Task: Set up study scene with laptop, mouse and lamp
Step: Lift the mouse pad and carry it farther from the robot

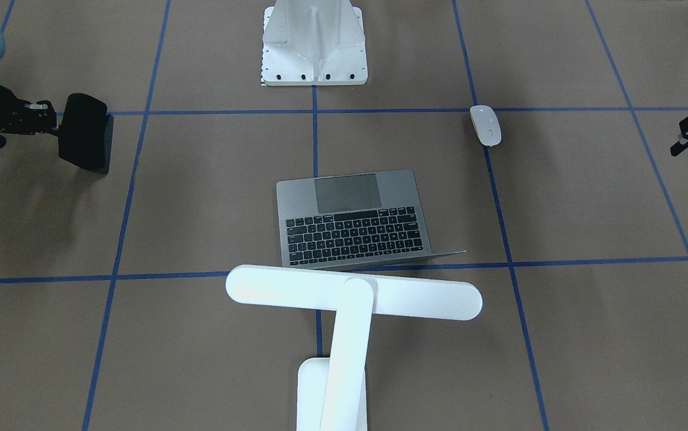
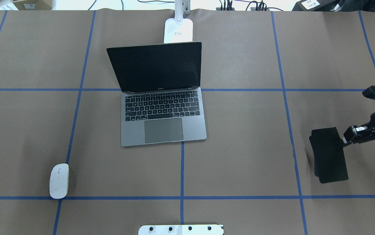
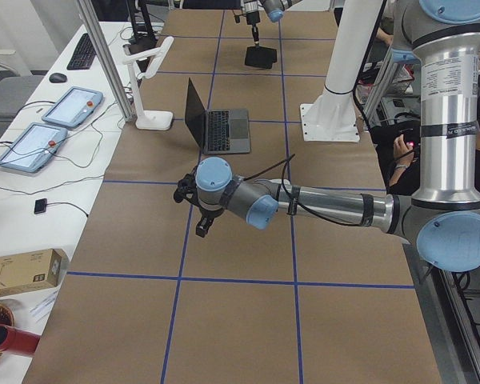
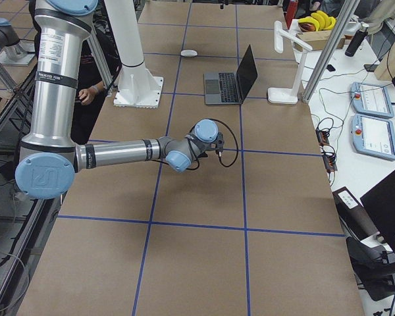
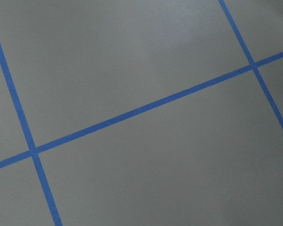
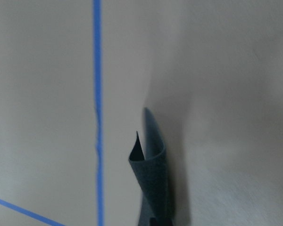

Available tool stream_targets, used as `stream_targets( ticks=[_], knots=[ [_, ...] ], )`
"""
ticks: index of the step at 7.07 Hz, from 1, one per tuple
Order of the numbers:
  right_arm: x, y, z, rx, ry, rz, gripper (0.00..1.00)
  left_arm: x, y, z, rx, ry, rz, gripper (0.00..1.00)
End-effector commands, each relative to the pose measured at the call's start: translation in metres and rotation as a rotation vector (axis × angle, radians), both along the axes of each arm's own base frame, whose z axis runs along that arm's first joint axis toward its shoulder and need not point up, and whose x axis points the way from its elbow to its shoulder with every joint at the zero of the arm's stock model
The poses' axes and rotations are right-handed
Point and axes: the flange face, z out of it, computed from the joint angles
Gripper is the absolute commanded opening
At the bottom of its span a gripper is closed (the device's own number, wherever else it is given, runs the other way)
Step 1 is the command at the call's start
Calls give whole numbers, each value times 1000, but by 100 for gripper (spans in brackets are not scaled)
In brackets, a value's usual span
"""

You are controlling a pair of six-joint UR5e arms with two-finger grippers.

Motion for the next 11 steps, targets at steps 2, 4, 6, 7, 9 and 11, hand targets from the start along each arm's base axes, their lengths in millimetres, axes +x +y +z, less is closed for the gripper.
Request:
stream_targets(
  ticks=[2,4,6,7,9,11],
  knots=[
    [1,-64,-68,-20,-12,53,10,0,0,3,-11,1,1,100],
    [-1,-93,-106,-13,-8,80,10,0,1,5,-15,0,-1,100],
    [-6,-125,-155,-26,19,111,10,0,2,9,-24,-2,1,100],
    [-6,-133,-173,-12,45,138,10,0,2,10,-26,-1,1,100],
    [-30,-149,-209,-1,142,172,10,1,3,9,-34,18,10,100],
    [-76,-141,-259,38,325,81,10,1,4,17,-46,19,13,100]
  ],
)
